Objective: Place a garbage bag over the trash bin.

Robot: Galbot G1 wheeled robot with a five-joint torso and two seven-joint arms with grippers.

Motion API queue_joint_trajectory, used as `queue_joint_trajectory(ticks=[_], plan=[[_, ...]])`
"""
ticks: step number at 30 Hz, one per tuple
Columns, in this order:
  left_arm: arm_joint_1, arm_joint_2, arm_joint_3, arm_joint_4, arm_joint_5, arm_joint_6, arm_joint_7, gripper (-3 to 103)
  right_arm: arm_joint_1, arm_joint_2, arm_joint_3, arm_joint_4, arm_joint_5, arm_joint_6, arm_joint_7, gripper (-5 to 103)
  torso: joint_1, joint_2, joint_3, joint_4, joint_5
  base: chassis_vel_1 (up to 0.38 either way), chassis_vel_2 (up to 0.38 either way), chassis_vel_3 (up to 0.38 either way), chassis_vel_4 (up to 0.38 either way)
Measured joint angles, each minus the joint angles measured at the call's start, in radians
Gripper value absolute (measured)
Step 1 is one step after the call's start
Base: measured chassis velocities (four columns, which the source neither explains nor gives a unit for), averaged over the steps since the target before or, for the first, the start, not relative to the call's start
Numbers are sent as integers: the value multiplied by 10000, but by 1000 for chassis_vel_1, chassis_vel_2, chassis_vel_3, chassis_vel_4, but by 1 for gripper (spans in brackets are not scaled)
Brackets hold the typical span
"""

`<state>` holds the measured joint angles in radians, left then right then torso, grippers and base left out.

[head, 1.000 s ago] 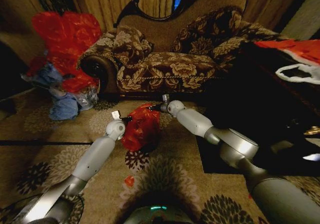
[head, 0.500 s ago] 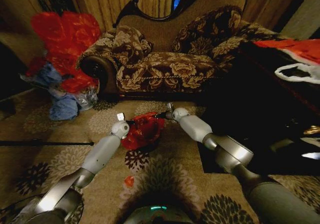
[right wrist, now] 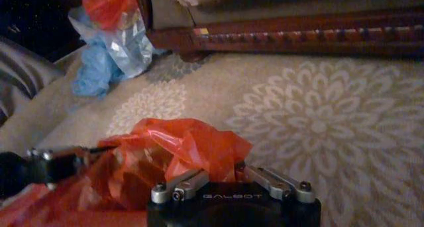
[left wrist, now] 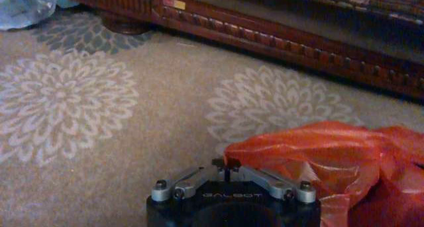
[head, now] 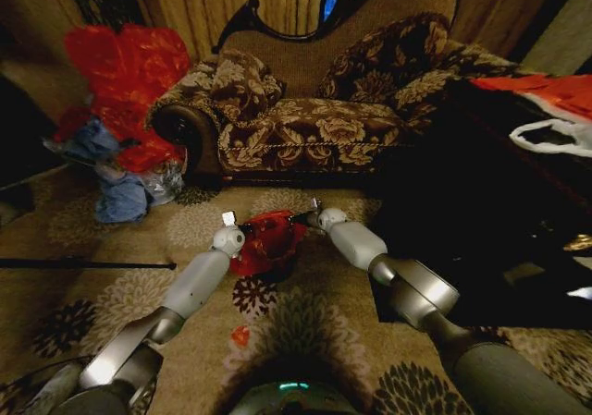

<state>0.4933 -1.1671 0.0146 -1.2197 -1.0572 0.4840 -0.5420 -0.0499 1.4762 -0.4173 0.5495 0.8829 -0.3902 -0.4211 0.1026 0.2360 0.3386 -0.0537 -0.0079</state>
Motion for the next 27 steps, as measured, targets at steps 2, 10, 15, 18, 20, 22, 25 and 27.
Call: queue_joint_trajectory(ticks=[2, 10, 15, 18, 20, 22, 25, 27], plan=[[41, 43, -11, -382, 48, 5, -51, 0, 116, -116, -252, 436, 408, -203, 27, 0, 5, -3, 5, -12, -6, 0, 0, 0, 0], [-421, 65, 52, -155, 28, 21, -40, 0, 648, 434, 12, -418, 545, -179, 261, 0, 4, -4, 4, -7, 3, 0, 0, 0, 0], [-945, -47, 256, 807, -27, 19, 144, 0, 695, 613, 203, -1025, 8, 49, 255, 0, 2, -4, 3, -8, 4, 0, 0, 0, 0], [-1238, -183, 343, 1345, -8, 8, 266, 0, 662, 635, 251, -1197, -192, 158, 194, 0, 2, -3, 2, -8, 5, 0, 0, 0, 0], [-1391, -279, 389, 1631, 23, 5, 378, 0, 592, 601, 206, -1212, -354, 205, 91, 0, 0, -4, 1, -7, 7, 0, 0, 0, 0], [-1497, -369, 427, 1868, 78, -3, 472, 0, 543, 579, 175, -1239, -478, 254, 16, 0, 0, -4, 1, -8, 7, 0, 0, 0, 0], [-1629, -563, 477, 2256, 180, -28, 709, 0, 477, 633, 166, -1399, -619, 378, -41, 0, 0, -4, 0, -8, 10, 0, 0, 0, 0], [-1644, -615, 484, 2367, 224, -37, 774, 0, 459, 672, 173, -1475, -706, 442, -82, 0, -1, -3, -2, -5, 13, 0, 0, 0, 0]])
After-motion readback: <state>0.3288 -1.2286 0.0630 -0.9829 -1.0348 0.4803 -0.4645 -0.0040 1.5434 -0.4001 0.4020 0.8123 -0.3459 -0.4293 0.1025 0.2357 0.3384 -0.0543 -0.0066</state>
